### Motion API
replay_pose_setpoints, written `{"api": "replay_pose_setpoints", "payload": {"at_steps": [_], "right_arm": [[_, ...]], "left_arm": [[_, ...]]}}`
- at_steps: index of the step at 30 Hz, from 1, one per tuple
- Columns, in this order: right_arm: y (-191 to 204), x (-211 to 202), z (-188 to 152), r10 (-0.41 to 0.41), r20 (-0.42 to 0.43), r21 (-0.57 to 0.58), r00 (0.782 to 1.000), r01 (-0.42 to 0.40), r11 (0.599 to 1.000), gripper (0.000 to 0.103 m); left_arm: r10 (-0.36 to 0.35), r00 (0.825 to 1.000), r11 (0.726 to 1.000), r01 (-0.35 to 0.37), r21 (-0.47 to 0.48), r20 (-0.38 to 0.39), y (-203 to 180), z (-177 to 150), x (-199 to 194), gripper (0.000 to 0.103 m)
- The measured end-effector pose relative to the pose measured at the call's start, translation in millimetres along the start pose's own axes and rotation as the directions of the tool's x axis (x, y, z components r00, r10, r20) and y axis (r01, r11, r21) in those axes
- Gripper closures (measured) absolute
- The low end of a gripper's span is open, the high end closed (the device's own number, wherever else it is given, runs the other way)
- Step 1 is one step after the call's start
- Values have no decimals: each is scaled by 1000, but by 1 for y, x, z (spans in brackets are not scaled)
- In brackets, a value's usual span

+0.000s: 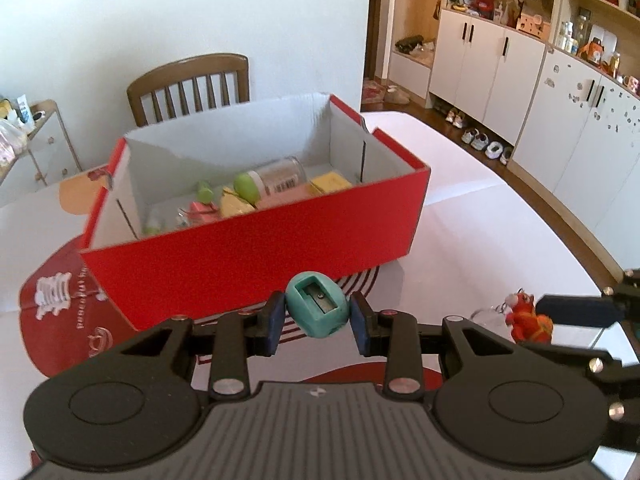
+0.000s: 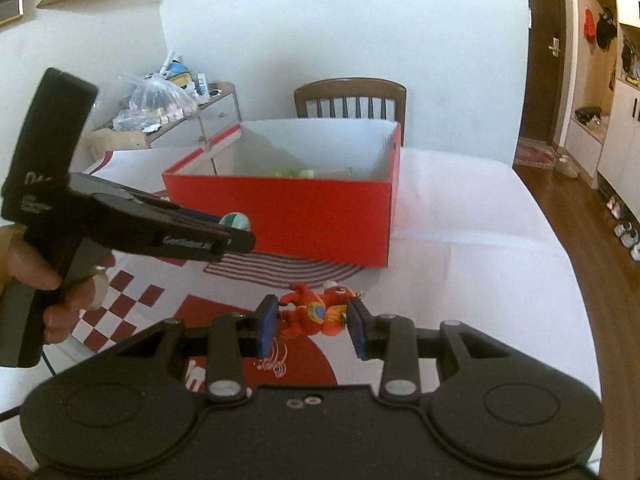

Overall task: Organize rigid objects
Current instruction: 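Carry the sharpener and keychain figure over the red box with both tools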

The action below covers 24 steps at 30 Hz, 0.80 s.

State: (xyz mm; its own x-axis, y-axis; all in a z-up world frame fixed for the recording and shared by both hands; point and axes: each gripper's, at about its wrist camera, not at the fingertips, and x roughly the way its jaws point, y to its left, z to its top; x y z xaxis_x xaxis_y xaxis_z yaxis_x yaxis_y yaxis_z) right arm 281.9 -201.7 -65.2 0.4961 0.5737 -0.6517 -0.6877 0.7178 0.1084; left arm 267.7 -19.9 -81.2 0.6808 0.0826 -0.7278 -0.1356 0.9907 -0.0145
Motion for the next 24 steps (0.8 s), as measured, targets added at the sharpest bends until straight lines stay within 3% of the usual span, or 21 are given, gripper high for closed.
{"api": "replay_pose_setpoints", "payload": {"at_steps": [13, 24], "right_arm": [[0, 8, 60, 42, 54, -70, 998, -38, 997, 67], [0, 33, 115, 57, 89, -133, 994, -45, 990, 67]], "left_arm": [[37, 997, 999, -37, -8, 64, 21, 31, -33, 69], [79, 991, 995, -85, 58, 105, 39, 58, -30, 69]]}}
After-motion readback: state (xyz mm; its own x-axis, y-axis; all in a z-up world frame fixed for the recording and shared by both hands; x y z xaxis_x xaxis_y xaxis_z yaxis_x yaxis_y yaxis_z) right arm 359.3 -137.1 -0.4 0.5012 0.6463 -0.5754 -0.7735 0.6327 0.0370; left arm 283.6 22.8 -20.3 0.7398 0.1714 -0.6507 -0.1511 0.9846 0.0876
